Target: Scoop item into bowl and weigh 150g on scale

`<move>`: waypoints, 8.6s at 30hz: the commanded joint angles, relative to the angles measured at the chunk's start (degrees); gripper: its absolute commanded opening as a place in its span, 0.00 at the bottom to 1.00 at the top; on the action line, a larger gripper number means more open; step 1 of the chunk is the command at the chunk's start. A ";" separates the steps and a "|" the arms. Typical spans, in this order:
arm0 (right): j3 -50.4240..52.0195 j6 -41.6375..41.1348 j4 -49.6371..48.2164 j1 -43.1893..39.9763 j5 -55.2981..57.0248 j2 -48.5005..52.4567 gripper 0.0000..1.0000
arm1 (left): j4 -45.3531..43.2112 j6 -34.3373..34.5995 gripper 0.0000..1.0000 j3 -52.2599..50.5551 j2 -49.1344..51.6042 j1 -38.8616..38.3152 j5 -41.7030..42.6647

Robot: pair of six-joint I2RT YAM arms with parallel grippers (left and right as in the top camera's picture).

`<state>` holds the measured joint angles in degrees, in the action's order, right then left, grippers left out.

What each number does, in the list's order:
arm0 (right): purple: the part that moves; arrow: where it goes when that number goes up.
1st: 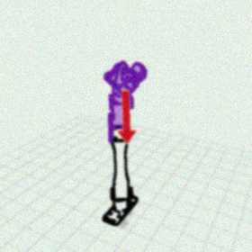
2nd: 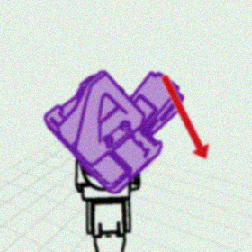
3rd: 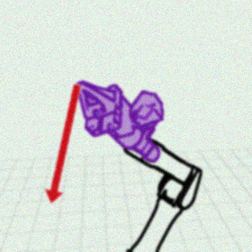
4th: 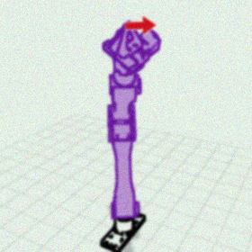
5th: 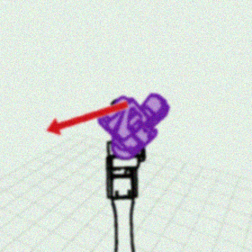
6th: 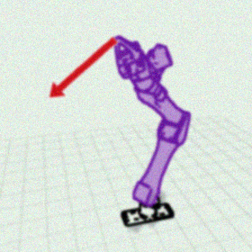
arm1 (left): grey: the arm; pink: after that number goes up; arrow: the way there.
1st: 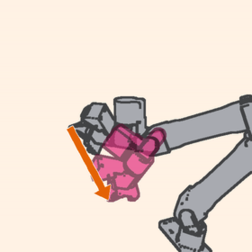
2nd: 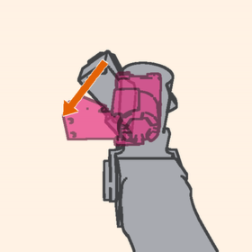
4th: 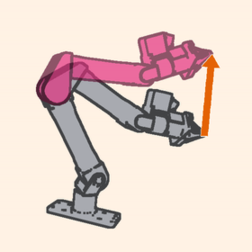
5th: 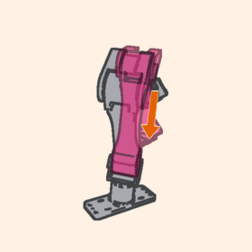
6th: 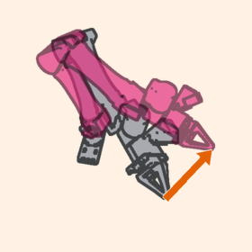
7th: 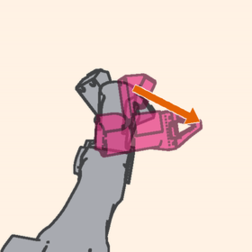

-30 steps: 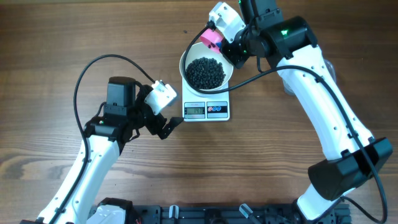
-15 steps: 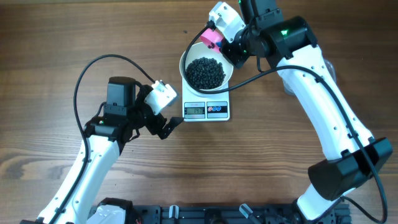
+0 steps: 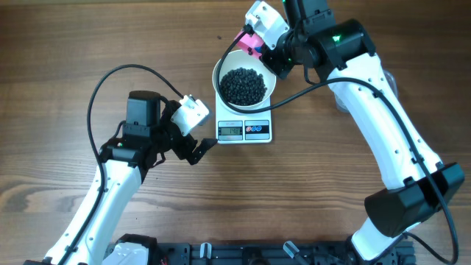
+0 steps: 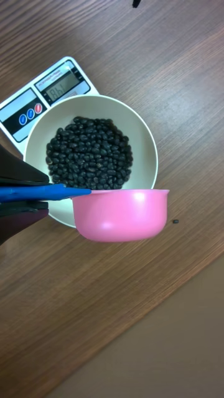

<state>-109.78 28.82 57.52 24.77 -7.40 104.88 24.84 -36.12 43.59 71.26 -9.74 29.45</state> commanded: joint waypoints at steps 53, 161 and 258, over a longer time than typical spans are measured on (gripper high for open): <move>-1.75 -17.22 0.52 -19.30 -6.75 -8.24 0.04 | 0.02 0.37 1.00 -0.31 0.15 0.22 0.07; 14.95 -57.00 21.31 -41.48 10.93 -69.13 1.00 | 0.04 0.37 1.00 -0.31 0.15 0.22 0.07; 109.48 -29.20 -58.18 -31.06 -1.62 -104.67 1.00 | 6.71 0.35 0.86 -0.52 -6.25 0.22 -1.25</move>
<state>-0.38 0.25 -0.47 -6.50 -7.97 1.04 29.58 -35.86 43.53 70.63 -9.74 29.30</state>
